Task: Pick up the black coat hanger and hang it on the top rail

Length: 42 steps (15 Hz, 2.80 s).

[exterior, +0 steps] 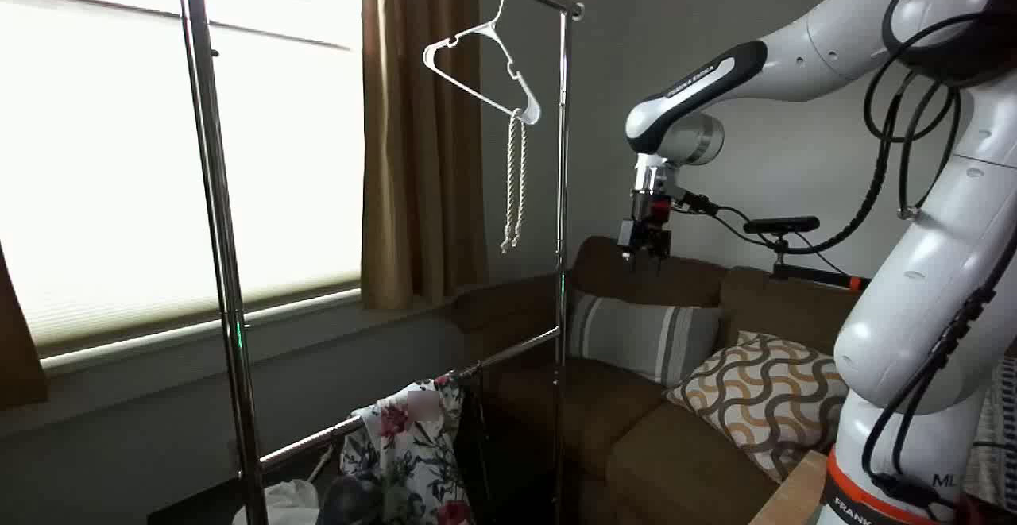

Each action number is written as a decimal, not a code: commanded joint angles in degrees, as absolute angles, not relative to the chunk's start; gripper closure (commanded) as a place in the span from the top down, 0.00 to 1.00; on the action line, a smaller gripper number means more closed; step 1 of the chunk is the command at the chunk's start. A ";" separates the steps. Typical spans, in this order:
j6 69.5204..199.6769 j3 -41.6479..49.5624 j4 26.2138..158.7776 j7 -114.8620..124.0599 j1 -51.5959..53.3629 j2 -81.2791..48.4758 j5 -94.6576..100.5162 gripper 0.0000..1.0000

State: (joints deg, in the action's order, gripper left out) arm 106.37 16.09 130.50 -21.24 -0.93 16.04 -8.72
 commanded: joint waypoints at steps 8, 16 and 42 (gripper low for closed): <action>106.19 14.41 130.38 -21.66 -2.78 15.86 -9.18 1.00; 106.19 14.41 130.38 -21.66 -2.78 15.86 -9.18 1.00; 106.15 1.99 118.65 -17.58 -1.06 -3.87 -22.41 1.00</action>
